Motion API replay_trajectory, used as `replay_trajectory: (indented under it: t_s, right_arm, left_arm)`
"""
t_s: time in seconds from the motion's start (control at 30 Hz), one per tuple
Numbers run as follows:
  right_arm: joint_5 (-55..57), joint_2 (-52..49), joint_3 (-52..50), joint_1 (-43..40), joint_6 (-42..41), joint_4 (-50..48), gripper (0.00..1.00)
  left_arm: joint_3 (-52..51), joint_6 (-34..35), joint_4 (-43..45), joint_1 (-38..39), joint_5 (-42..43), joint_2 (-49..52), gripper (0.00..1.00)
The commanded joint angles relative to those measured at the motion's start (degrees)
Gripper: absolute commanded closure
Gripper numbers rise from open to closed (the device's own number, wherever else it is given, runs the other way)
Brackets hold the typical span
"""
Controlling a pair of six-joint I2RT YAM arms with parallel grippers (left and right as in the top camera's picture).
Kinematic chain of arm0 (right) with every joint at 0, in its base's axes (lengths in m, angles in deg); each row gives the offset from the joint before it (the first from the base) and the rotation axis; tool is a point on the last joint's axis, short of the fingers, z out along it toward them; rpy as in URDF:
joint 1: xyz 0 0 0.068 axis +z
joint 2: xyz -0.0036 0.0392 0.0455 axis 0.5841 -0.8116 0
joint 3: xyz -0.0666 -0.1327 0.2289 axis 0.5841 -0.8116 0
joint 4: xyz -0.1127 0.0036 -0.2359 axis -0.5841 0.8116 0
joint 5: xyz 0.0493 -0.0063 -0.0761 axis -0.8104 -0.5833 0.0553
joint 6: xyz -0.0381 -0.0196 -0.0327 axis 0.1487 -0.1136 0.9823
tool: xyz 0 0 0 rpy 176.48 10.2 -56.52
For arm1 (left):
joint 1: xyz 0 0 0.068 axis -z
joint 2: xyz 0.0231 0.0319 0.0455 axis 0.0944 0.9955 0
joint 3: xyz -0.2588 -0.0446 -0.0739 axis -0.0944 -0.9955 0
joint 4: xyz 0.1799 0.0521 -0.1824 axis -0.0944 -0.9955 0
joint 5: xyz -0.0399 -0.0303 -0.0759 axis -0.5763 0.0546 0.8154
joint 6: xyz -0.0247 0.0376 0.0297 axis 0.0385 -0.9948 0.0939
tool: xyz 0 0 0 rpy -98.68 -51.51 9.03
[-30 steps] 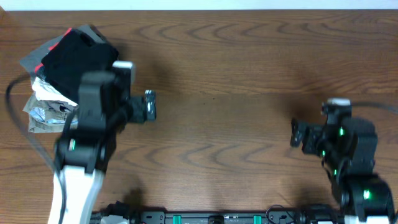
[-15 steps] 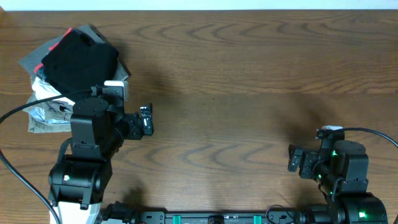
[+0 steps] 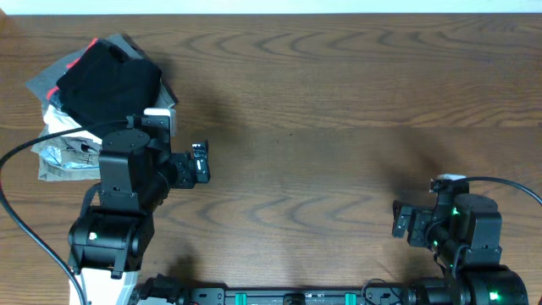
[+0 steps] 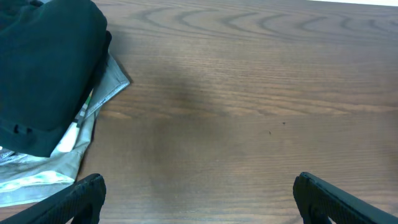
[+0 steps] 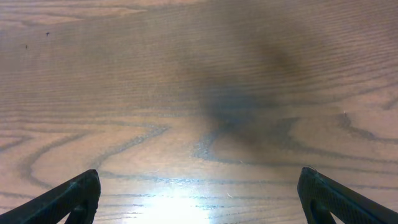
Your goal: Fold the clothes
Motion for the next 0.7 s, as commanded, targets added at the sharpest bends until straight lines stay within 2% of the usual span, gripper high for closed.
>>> replay_trajectory:
  t_s: [0.0, 0.17, 0.43, 0.57, 0.67]
  right_arm:
    - [0.2, 2.14, -0.37, -0.17, -0.81, 1.38, 0.01]
    - [0.24, 9.55, -0.72, -0.17, -0.59, 5.05, 0.01]
    - [0.24, 25.83, -4.44, -0.17, -0.15, 3.72, 0.01]
    - [0.22, 27.98, -7.76, -0.24, -0.15, 0.37, 0.01]
    - [0.24, 28.41, -11.39, -0.22, -0.13, -5.75, 0.01]
  left_arm:
    - [-0.33, 0.5, -0.02, -0.07, 0.37, 0.44, 0.02]
    - [-0.33, 0.5, -0.02, -0.07, 0.37, 1.01, 0.02]
    - [-0.33, 0.5, -0.02, -0.07, 0.39, 1.25, 0.02]
    - [-0.33, 0.5, -0.02, -0.07, 0.39, 1.25, 0.02]
    - [-0.33, 0.5, -0.02, -0.07, 0.39, 1.25, 0.02]
